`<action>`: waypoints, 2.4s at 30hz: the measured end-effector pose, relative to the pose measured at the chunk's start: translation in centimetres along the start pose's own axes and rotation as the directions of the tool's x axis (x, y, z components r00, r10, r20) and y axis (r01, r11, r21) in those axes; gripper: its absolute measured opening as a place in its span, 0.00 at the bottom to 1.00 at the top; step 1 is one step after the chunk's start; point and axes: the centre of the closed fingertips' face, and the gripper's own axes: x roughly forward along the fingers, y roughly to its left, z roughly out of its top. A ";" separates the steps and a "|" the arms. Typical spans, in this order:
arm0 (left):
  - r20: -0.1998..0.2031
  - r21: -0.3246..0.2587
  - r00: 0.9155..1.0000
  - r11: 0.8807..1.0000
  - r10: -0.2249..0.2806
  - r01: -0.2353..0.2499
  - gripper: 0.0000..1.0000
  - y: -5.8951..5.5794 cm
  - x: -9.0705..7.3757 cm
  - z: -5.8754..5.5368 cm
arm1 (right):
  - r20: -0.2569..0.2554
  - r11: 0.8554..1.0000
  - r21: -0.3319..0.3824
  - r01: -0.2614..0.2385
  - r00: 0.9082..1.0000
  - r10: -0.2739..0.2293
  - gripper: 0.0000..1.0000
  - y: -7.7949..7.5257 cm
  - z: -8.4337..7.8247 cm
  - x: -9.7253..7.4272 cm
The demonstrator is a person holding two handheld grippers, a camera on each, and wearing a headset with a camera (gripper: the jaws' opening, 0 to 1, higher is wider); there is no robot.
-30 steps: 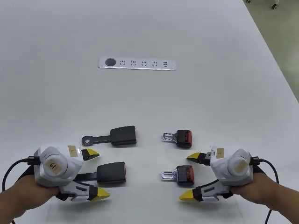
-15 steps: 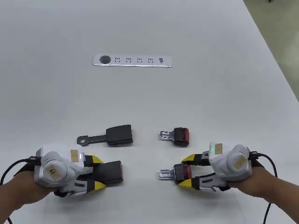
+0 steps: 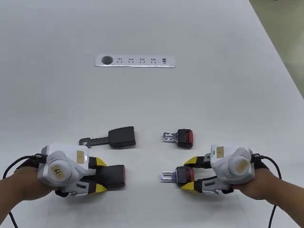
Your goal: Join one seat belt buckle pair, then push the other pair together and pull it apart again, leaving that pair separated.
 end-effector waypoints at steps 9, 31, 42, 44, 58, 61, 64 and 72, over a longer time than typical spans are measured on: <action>-0.018 0.004 1.000 1.000 -0.001 0.001 0.33 0.2 0.0 -0.3 | 0.026 1.000 -0.004 -0.003 1.000 0.003 0.34 -0.2 1.3 1.4; -0.057 0.024 0.998 1.000 -0.016 0.018 0.33 0.1 0.1 -0.2 | 0.070 1.000 -0.021 -0.004 0.998 0.006 0.34 0.5 4.2 4.9; -0.072 0.021 0.997 0.999 -0.022 0.024 0.33 0.1 0.1 -0.2 | 0.087 1.000 -0.026 -0.010 0.996 0.013 0.34 1.3 5.7 6.5; -0.078 0.022 0.997 0.999 -0.024 0.026 0.33 0.1 0.1 -0.2 | 0.093 1.000 -0.024 -0.012 0.996 0.014 0.34 1.3 5.9 6.8; -0.095 0.038 0.995 0.999 -0.023 0.027 0.33 0.1 0.4 -0.3 | 0.100 0.999 -0.036 -0.022 0.995 0.026 0.34 2.4 7.0 7.6; -0.105 0.043 0.994 0.999 -0.025 0.030 0.32 0.1 0.4 -0.3 | 0.102 0.999 -0.035 -0.021 0.994 0.025 0.34 2.4 7.2 7.6; -0.109 0.042 0.994 0.999 -0.025 0.029 0.32 0.2 0.4 -0.4 | 0.101 0.999 -0.034 -0.020 0.995 0.023 0.34 2.3 7.3 7.8; -0.120 0.047 0.992 0.998 -0.026 0.032 0.32 0.2 0.3 -0.4 | 0.100 0.999 -0.032 -0.016 0.995 0.020 0.34 2.5 8.0 8.4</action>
